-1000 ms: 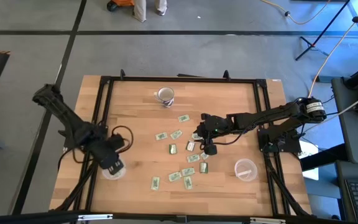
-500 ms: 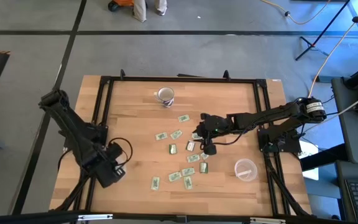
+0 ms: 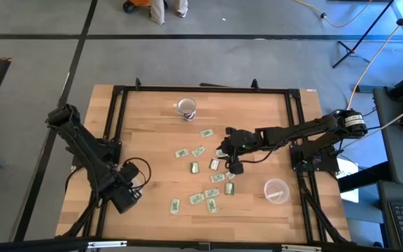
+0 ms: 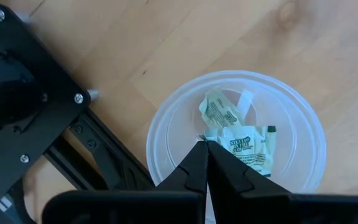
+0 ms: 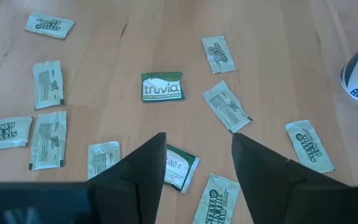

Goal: Pick and place Stevia / Truvia into bins
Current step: Put the light green stevia packet into the left transparent container

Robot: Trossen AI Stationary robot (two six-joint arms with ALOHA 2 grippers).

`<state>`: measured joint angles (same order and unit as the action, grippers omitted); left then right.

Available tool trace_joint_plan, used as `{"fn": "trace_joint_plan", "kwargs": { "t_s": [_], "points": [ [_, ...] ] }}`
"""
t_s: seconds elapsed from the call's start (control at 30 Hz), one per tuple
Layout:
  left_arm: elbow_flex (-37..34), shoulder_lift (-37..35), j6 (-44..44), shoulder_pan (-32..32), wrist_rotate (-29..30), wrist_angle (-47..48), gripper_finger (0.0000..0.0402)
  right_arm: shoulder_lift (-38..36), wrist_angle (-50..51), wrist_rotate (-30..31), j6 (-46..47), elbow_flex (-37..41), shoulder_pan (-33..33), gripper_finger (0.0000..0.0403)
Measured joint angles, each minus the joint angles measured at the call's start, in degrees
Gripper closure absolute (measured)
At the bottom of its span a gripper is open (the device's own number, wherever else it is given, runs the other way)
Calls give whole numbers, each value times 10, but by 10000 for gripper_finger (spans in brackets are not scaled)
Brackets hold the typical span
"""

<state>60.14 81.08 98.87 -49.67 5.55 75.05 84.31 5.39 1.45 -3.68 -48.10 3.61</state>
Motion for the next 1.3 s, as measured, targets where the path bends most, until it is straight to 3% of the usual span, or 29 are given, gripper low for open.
{"fn": "trace_joint_plan", "kwargs": {
  "t_s": [0.5,0.7,0.83,0.9,1.03,1.13,1.3],
  "points": [
    [0,-27,-6,0,1,48,329,0,0,0,-13,0,0,218],
    [0,-74,-77,16,120,40,331,0,-13,0,-13,0,0,218],
    [0,-100,-186,40,234,-13,334,0,-20,0,-13,0,0,218],
    [0,-104,-262,62,250,-69,333,0,-21,0,-13,0,0,218],
    [0,-80,-447,121,212,-204,328,0,-21,0,-13,0,0,218],
    [0,-42,-587,166,150,-302,324,0,-23,0,-15,0,0,218],
    [0,33,-738,210,54,-416,321,0,-25,0,-15,0,0,218]
  ]
}}
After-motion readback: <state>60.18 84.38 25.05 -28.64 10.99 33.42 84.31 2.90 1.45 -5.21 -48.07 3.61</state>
